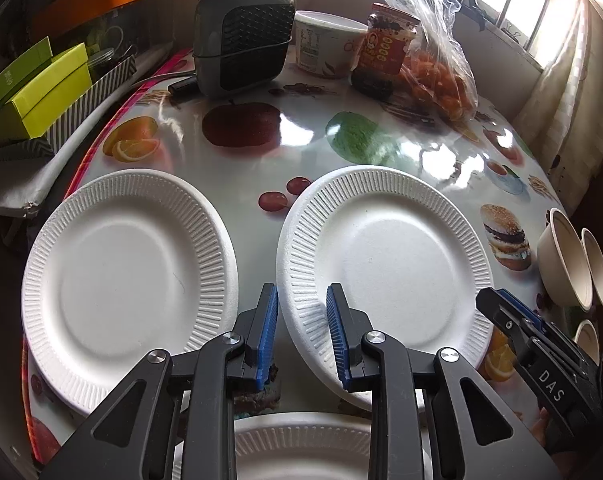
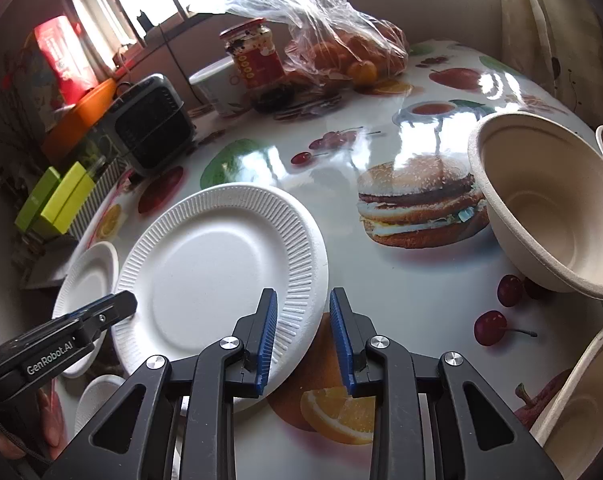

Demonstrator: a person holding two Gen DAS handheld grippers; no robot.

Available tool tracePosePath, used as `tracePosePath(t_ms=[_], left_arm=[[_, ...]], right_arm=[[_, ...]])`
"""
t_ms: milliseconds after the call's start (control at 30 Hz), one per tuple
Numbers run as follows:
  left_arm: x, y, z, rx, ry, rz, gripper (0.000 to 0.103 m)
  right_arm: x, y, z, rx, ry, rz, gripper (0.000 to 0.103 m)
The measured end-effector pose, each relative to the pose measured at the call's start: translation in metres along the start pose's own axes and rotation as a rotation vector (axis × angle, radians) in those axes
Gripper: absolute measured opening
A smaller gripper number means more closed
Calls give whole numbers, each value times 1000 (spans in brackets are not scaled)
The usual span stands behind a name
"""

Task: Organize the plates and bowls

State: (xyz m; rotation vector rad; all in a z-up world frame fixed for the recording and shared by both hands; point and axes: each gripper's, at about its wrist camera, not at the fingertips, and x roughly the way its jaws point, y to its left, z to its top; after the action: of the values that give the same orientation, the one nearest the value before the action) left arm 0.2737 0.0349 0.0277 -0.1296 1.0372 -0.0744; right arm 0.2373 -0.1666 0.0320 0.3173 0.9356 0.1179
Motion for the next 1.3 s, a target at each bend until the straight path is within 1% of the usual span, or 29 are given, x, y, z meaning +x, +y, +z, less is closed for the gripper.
tracePosePath(t_ms=[100, 167, 233, 300, 400, 667, 1033, 1300], left_arm=[[3, 2, -1, -8, 12, 0, 26], [0, 1, -1, -7, 6, -7, 26], [0, 0, 0, 1, 0, -2, 26], [1, 1, 1, -6, 5, 0, 26], [2, 1, 0, -9, 5, -1, 26], [-1, 1, -1, -15, -6, -4, 26], [-22, -2, -3, -4, -52, -2, 26], [-41, -1, -15, -14, -75, -6, 26]], right_arm=[[-2, 0, 0, 6, -8, 20, 26], [-3, -1, 0, 11, -13, 23, 26], [-1, -2, 0, 17, -11, 14, 22], [0, -2, 0, 24, -6, 21, 22], [-2, -3, 0, 25, -15, 16, 18], [-6, -2, 0, 33, -28, 22, 18], [-26, 1, -4, 27, -59, 38, 18], [-49, 8, -12, 7, -79, 57, 18]])
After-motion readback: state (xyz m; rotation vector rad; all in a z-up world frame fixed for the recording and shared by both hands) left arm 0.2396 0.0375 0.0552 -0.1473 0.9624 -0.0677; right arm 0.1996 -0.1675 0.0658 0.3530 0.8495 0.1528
